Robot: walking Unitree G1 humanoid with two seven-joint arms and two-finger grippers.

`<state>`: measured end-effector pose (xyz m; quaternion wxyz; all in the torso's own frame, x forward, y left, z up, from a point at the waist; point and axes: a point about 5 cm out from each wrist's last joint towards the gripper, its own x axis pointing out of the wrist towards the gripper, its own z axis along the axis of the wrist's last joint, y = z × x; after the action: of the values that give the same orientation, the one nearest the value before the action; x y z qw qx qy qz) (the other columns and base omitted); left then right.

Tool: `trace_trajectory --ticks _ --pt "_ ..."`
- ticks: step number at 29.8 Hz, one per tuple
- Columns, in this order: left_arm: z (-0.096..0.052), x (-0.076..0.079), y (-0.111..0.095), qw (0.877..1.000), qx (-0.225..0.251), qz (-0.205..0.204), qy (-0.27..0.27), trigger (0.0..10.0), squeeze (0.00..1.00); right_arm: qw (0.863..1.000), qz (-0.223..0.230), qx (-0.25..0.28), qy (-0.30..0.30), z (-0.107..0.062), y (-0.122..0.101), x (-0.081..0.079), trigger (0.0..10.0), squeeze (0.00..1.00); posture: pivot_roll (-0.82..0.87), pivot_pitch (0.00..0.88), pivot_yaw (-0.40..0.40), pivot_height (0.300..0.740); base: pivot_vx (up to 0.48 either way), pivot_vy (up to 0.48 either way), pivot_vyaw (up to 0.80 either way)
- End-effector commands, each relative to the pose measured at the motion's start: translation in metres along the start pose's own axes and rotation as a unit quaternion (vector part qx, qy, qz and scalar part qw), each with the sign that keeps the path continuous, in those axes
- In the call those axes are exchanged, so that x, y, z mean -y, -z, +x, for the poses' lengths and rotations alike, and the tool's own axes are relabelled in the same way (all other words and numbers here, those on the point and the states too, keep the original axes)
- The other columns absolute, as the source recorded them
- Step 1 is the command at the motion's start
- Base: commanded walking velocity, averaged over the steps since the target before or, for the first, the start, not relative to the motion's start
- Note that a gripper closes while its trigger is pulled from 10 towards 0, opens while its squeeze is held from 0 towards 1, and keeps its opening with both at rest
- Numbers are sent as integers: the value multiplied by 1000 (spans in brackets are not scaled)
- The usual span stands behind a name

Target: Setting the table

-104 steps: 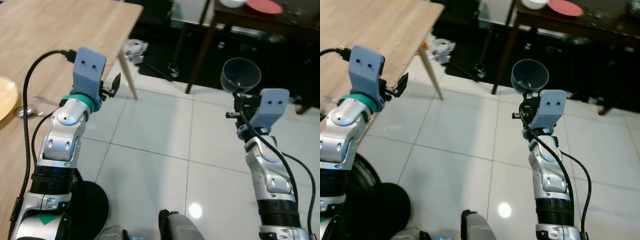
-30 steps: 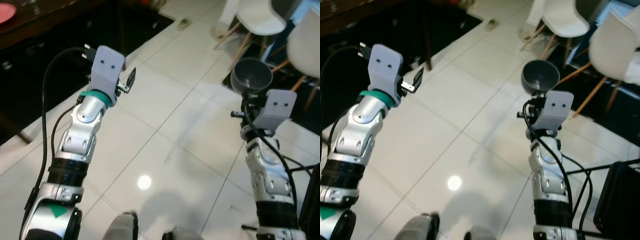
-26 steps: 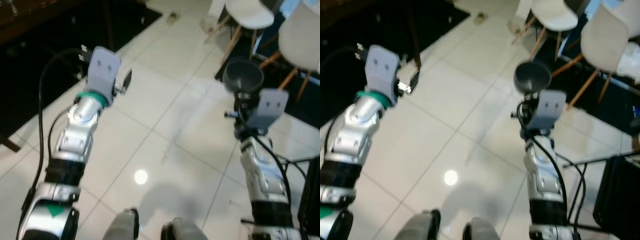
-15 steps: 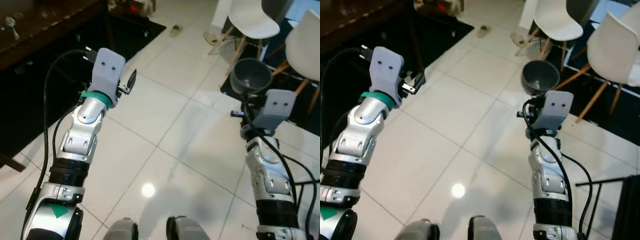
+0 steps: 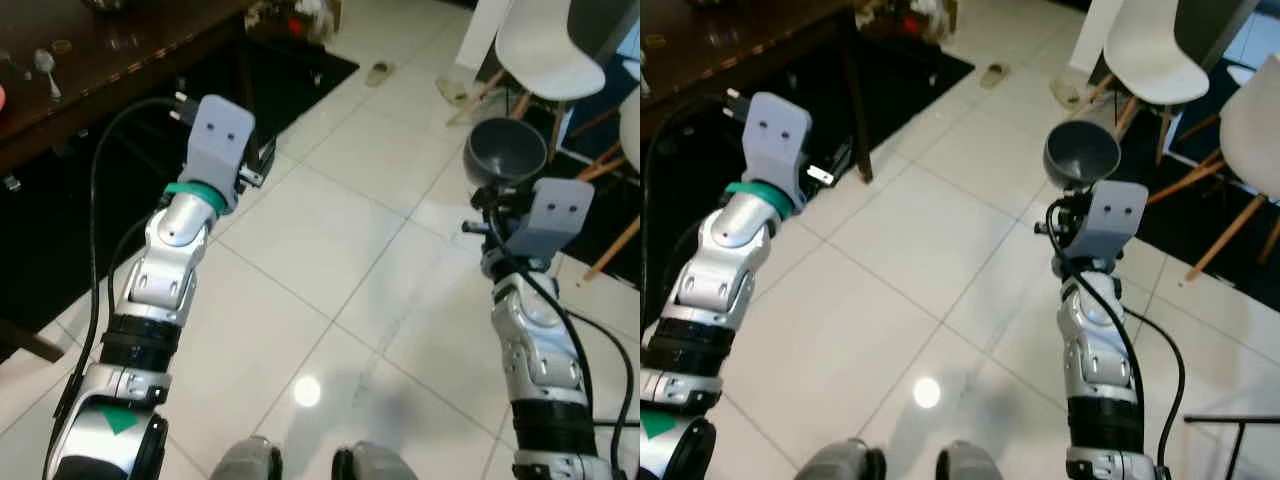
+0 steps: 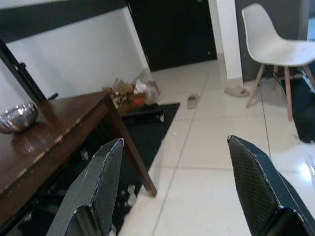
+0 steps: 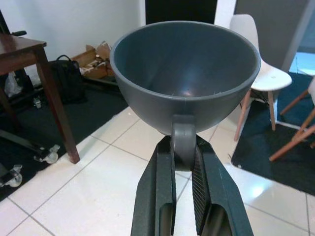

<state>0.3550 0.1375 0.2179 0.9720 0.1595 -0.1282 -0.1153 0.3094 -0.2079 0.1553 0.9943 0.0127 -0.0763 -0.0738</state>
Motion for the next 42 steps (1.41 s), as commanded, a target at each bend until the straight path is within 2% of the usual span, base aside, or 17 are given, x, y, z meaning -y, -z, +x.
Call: trace_trajectory --ticks 1,12,42 --pt "-1 1 5 1000 -10 3 1 10000 0 1000 -3 2 -4 0 0 -2 10000 0 11 3 47 740 465 0 0" --pt "-2 10 8 1000 -11 -1 10 10000 0 1000 -1 2 -7 1 0 -4 10000 0 10 4 47 740 462 0 0" --pt "-1 10 7 1000 -10 -1 11 10000 0 1000 18 23 0 4 -6 -4 10000 0 15 4 50 740 462 0 0"
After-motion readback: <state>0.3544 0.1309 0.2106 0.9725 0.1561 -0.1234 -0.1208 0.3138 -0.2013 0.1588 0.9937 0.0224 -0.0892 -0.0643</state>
